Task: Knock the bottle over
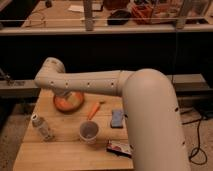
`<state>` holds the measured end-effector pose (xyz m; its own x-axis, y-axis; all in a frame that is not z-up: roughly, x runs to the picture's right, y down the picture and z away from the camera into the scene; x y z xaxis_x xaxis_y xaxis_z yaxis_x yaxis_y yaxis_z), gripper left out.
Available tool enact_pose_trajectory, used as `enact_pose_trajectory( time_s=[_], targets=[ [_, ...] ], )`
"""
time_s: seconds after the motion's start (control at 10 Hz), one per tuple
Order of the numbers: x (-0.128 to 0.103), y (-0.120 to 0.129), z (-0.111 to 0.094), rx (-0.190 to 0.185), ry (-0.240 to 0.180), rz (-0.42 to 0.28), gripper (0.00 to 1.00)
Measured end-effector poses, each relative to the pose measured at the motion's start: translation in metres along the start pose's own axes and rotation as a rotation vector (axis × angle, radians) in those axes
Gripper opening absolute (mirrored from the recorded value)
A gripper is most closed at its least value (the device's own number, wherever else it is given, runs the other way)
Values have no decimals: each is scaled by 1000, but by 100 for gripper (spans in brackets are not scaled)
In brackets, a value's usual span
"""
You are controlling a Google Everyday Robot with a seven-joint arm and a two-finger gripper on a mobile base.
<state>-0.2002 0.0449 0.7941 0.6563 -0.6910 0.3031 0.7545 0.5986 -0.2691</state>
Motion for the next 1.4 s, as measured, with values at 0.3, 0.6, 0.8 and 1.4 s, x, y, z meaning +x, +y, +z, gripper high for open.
enact_pose_trajectory(
  time_s=[0.3, 0.6, 0.8, 1.4],
  targets=[
    [7, 20, 5, -3, -3, 23, 77],
    [-2, 11, 18, 13, -7, -25, 80],
    [-20, -8, 23, 26, 0, -54, 80],
    [-27, -1, 27, 44, -17, -65, 58]
  ],
)
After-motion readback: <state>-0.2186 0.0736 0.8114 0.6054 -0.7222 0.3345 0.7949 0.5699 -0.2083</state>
